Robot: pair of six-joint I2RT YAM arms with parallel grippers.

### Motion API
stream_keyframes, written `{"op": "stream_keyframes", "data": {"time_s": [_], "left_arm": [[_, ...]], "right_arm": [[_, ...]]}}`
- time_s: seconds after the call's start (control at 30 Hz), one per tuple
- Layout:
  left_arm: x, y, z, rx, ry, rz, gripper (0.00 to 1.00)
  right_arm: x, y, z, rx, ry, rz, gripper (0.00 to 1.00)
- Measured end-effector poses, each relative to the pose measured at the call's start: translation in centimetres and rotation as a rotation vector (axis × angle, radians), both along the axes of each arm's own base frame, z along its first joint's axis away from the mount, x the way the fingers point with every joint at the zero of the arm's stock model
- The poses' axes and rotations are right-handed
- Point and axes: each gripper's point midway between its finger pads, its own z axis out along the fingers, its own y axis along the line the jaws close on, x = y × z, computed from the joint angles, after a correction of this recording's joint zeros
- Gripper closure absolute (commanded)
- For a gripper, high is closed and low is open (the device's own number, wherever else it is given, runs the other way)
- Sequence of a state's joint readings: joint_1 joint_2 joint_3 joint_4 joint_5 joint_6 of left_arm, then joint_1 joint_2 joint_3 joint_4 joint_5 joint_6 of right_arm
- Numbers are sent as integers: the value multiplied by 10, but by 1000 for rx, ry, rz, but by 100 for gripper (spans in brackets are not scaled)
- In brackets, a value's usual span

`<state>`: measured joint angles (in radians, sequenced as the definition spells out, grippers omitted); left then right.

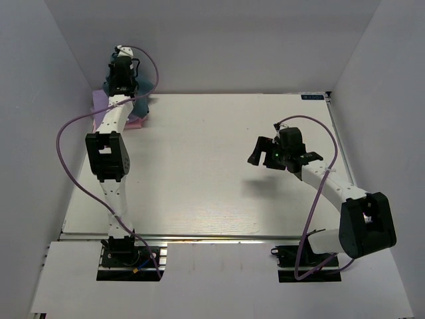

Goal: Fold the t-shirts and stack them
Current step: Put the neatly folded tshirt into the corner of the board with the left arm

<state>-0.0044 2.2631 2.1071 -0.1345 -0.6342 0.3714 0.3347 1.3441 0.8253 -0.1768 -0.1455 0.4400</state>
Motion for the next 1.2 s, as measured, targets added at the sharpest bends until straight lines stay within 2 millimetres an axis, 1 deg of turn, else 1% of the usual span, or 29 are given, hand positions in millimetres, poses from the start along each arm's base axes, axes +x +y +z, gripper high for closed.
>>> {"op": "stream_keyframes", "data": {"time_s": [0.2,0.27,0.33,0.37,0.4,0.43,0.47,0.63,0.73,0.87,1.0,1.07,1.13,1.2], "left_arm": [[-7,26,-20,-78,13,41,100],[-12,38,-33,-99,25,64,100],[-19,51,-49,-115,45,97,81],[-22,56,-55,-118,57,110,68],[-24,60,-59,-119,64,122,46],[-26,65,-62,-123,65,140,7],[-27,69,-63,-120,66,156,0],[-26,90,-56,-127,12,238,0],[-30,95,-59,-150,5,264,0],[-28,91,-65,-199,-2,248,0],[-26,79,-73,-258,25,196,0],[-27,66,-74,-307,41,159,0],[-28,46,-72,-384,51,99,0],[-34,22,-67,-473,57,30,0]], "right_arm": [[1,3,3,16,-3,7,10],[1,4,4,20,-6,9,10],[2,5,4,25,-5,9,10],[2,5,3,27,-2,8,10],[2,5,2,29,1,7,10],[2,6,2,30,6,7,10],[2,6,1,30,9,6,10],[8,8,3,33,9,3,10],[9,10,4,40,12,8,10],[7,12,1,48,25,17,10],[6,14,2,56,28,24,10],[6,14,2,56,27,26,10],[7,14,5,57,19,27,10],[7,14,13,63,-2,27,10]]}}
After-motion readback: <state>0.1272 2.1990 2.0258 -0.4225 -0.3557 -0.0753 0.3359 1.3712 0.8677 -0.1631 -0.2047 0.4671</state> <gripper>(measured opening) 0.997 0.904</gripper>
